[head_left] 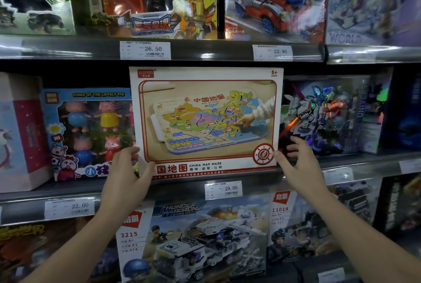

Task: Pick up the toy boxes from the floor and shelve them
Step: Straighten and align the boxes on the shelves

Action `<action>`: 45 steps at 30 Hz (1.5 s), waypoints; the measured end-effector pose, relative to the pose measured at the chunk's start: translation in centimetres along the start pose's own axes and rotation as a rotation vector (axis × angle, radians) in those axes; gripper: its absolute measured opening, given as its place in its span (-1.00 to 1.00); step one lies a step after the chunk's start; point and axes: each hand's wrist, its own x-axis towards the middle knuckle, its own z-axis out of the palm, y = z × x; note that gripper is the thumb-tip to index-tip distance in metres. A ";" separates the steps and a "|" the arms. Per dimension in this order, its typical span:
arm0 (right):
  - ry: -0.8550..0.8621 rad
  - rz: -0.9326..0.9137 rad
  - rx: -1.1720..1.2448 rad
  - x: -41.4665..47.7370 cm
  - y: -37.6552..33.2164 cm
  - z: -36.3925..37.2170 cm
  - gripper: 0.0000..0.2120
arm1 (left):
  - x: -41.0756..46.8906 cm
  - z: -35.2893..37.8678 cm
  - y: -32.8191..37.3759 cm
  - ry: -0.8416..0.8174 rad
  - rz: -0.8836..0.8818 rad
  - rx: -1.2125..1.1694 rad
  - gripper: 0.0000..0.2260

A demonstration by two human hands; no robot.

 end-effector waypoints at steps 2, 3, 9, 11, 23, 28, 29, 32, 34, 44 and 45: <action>0.028 0.009 0.011 -0.7 0.1 -1.1 -0.39 | -0.4 0.1 0.5 0.017 0.020 0.028 -0.53; 0.040 0.016 0.013 -1.0 0.2 -1.6 -0.39 | -0.6 0.1 0.8 0.034 0.031 0.034 -0.55; 0.087 0.062 -0.054 -3.3 1.8 -5.2 -0.42 | -1.8 1.7 3.3 0.002 0.139 -0.060 -0.63; 0.095 0.083 -0.056 -3.7 2.6 -6.5 -0.40 | -2.3 2.7 4.5 -0.032 0.172 -0.082 -0.61; 0.133 0.151 -0.065 -0.1 9.3 -14.0 -0.38 | -4.4 10.5 13.7 -0.136 0.274 -0.130 -0.59; 0.054 0.090 -0.074 4.1 13.5 -16.0 -0.33 | -6.1 16.1 19.1 -0.123 0.276 -0.140 -0.57; 0.032 0.077 -0.085 5.1 14.3 -16.3 -0.32 | -6.5 17.2 20.2 -0.119 0.282 -0.134 -0.56; -0.023 0.009 -0.106 8.2 16.1 -16.9 -0.31 | -7.5 20.7 23.1 -0.129 0.279 -0.110 -0.53; -0.056 -0.028 -0.071 10.1 17.1 -17.0 -0.34 | -7.8 22.7 24.7 -0.149 0.252 -0.101 -0.49; -0.187 -0.019 -0.117 17.7 20.6 -15.6 0.04 | -6.2 28.9 28.0 -0.175 -0.056 0.069 -0.29; -0.200 -0.008 -0.107 18.0 20.7 -15.5 0.01 | -6.1 29.2 28.2 -0.160 -0.074 0.084 -0.28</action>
